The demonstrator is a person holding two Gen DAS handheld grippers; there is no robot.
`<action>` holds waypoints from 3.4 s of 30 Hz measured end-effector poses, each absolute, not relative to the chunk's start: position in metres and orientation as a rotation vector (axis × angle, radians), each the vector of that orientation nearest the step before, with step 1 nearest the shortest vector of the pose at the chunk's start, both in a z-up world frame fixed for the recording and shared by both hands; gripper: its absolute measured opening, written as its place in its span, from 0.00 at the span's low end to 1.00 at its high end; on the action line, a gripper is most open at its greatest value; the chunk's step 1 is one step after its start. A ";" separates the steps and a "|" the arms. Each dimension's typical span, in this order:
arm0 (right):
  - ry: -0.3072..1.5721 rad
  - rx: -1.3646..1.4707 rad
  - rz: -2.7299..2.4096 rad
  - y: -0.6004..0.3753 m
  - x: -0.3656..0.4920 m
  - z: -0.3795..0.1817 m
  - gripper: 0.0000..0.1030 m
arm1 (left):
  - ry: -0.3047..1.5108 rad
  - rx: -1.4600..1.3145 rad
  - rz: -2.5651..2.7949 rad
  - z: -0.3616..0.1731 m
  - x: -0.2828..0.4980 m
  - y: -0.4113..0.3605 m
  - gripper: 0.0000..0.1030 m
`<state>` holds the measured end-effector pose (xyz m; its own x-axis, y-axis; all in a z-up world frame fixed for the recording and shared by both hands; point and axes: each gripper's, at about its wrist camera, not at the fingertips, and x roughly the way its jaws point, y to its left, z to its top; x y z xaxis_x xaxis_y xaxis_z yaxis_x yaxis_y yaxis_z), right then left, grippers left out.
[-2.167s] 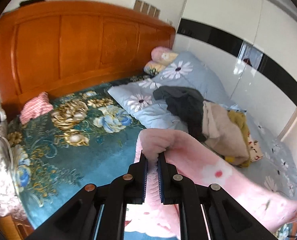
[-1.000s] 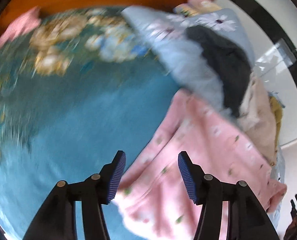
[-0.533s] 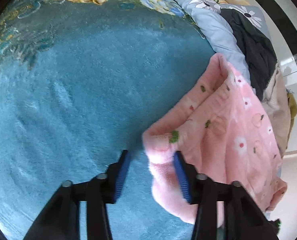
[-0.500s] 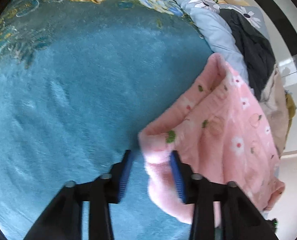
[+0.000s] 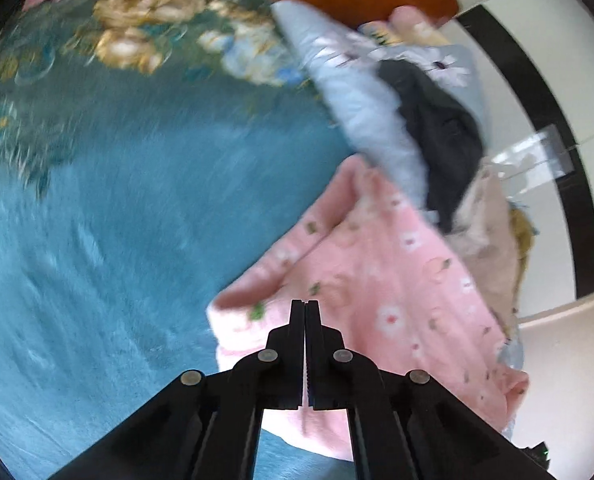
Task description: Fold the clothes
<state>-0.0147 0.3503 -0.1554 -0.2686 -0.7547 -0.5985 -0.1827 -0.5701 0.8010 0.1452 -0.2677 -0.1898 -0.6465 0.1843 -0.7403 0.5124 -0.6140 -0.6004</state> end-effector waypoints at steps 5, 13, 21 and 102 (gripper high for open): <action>-1.023 1.497 -1.908 0.367 0.009 -0.099 0.00 | 1.121 1.338 -2.326 -0.191 0.157 -0.264 0.02; -0.940 1.489 -1.956 0.393 0.023 -0.095 0.00 | 1.233 1.418 -2.205 -0.241 0.161 -0.257 0.38; -1.125 1.704 -1.931 0.403 0.024 -0.176 0.03 | 1.143 1.464 -2.147 -0.262 0.144 -0.255 0.46; -1.045 1.713 -1.943 0.465 -0.013 -0.196 0.07 | 1.291 1.215 -2.071 -0.213 0.246 -0.314 0.31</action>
<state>-0.0129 0.4652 -0.1960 -0.2104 -0.6826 -0.6999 -0.2074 -0.6684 0.7143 0.2463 -0.3138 -0.2130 -0.5350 0.0978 -0.8392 0.7104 -0.4855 -0.5095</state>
